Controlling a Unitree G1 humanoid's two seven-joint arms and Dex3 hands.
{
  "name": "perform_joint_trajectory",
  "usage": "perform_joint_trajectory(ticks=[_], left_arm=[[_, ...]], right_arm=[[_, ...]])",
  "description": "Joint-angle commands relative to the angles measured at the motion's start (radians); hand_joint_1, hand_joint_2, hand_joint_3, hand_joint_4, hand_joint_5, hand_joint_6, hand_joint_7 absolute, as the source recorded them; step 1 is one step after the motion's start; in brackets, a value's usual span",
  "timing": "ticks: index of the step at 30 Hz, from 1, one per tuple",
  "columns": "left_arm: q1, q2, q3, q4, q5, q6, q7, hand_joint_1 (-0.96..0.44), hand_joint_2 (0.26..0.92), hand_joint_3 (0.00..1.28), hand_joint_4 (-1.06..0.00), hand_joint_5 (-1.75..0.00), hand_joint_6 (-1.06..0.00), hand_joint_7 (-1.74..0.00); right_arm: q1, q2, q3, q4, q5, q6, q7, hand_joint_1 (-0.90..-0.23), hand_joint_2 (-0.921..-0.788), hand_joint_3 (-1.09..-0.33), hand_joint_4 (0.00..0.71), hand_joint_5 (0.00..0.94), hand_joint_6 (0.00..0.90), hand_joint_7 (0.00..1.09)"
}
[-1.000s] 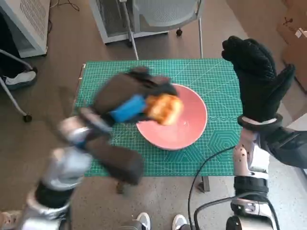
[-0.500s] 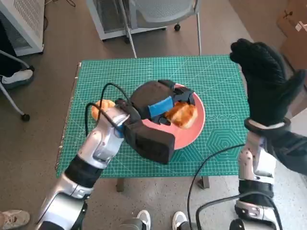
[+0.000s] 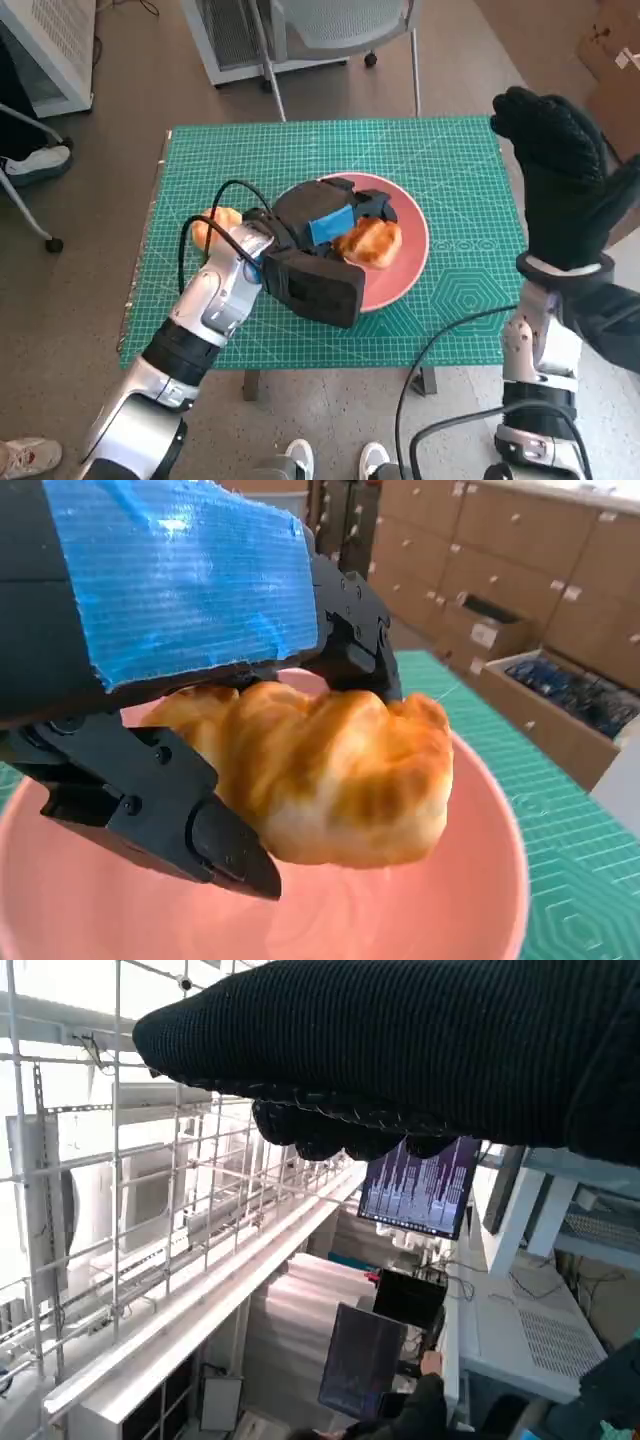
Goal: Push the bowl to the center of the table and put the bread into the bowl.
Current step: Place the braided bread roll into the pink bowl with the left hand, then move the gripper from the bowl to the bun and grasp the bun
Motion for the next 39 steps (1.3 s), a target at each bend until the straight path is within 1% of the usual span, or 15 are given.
perform_joint_trajectory(ticks=[1,4,6,11,15,19,23,25,26,27,29,30,34,39], left_arm=[[0.013,0.022,0.007,-0.049,-0.003,-0.01,-0.007,-0.49,0.844,0.01,-0.04,-0.01,-0.22,-0.06],[0.026,0.041,0.019,-0.092,-0.015,-0.004,-0.029,-0.57,0.853,0.01,-0.02,-0.01,-0.21,-0.05],[0.033,0.063,0.027,-0.125,-0.024,0.001,-0.06,-0.65,0.868,0.02,-0.01,0.0,-0.2,-0.03],[0.046,0.112,0.056,-0.194,-0.062,0.012,-0.138,-0.76,0.904,0.02,0.0,0.0,-0.19,-0.02],[0.064,0.149,0.096,-0.248,-0.11,0.022,-0.189,-0.81,0.916,0.03,0.0,0.0,-0.19,-0.02],[0.094,0.223,0.178,-0.341,-0.178,0.045,-0.251,-0.84,0.919,0.04,0.0,0.0,-0.19,-0.02],[0.117,0.291,0.263,-0.412,-0.235,0.075,-0.294,-0.77,0.898,0.02,0.0,0.0,-0.21,-0.03],[0.131,0.324,0.303,-0.433,-0.257,0.085,-0.305,-0.71,0.87,0.01,0.0,0.0,-0.21,-0.03],[0.137,0.339,0.32,-0.441,-0.265,0.089,-0.309,-0.65,0.84,0.01,0.0,0.0,-0.22,-0.03],[0.145,0.358,0.339,-0.447,-0.274,0.098,-0.315,-0.63,0.829,0.01,0.0,0.0,-0.22,-0.03],[0.157,0.389,0.365,-0.452,-0.285,0.112,-0.327,-0.51,0.772,0.01,-0.01,0.0,-0.23,-0.03],[0.161,0.401,0.374,-0.452,-0.288,0.117,-0.332,-0.47,0.75,0.01,-0.01,0.0,-0.23,-0.03],[0.177,0.474,0.394,-0.43,-0.286,0.152,-0.374,-0.35,0.7,0.0,0.0,0.0,-0.22,-0.02],[0.175,0.535,0.38,-0.391,-0.265,0.206,-0.421,-0.26,0.678,0.0,0.0,0.0,-0.19,0.0]], right_arm=[[0.02,0.003,0.004,0.007,-0.014,0.0,-0.013,-0.48,-0.921,-0.549,0.363,0.0,0.428,0.01],[0.017,0.005,0.006,0.012,-0.019,-0.002,-0.016,-0.48,-0.921,-0.548,0.361,0.0,0.427,0.01],[0.015,0.006,0.008,0.016,-0.019,-0.001,-0.016,-0.481,-0.921,-0.548,0.36,0.0,0.425,0.0],[0.015,0.011,0.013,0.014,-0.017,0.003,-0.017,-0.481,-0.921,-0.548,0.359,0.0,0.424,0.0],[0.017,0.015,0.019,0.011,-0.017,0.005,-0.017,-0.481,-0.921,-0.548,0.359,0.0,0.424,0.0],[0.02,0.016,0.023,0.008,-0.016,0.009,-0.016,-0.484,-0.921,-0.547,0.359,0.0,0.425,0.0],[0.022,0.014,0.024,0.003,-0.009,0.015,-0.012,-0.482,-0.921,-0.547,0.359,0.0,0.425,0.0],[0.024,0.012,0.023,0.002,-0.004,0.018,-0.009,-0.481,-0.921,-0.547,0.359,0.0,0.425,0.0],[0.024,0.011,0.023,0.002,-0.001,0.019,-0.007,-0.481,-0.921,-0.547,0.359,0.0,0.423,0.0],[0.024,0.01,0.022,0.002,0.001,0.021,-0.005,-0.481,-0.921,-0.547,0.359,0.0,0.423,0.0],[0.024,0.009,0.021,0.0,0.004,0.023,-0.004,-0.48,-0.921,-0.547,0.359,0.0,0.422,0.0],[0.025,0.009,0.021,-0.001,0.005,0.024,-0.003,-0.48,-0.921,-0.547,0.36,0.0,0.422,0.0],[0.022,0.01,0.021,0.003,0.007,0.024,-0.001,-0.479,-0.921,-0.546,0.36,0.001,0.422,0.0],[0.016,0.012,0.023,0.013,0.005,0.024,-0.002,-0.478,-0.921,-0.546,0.36,0.0,0.421,0.0]])
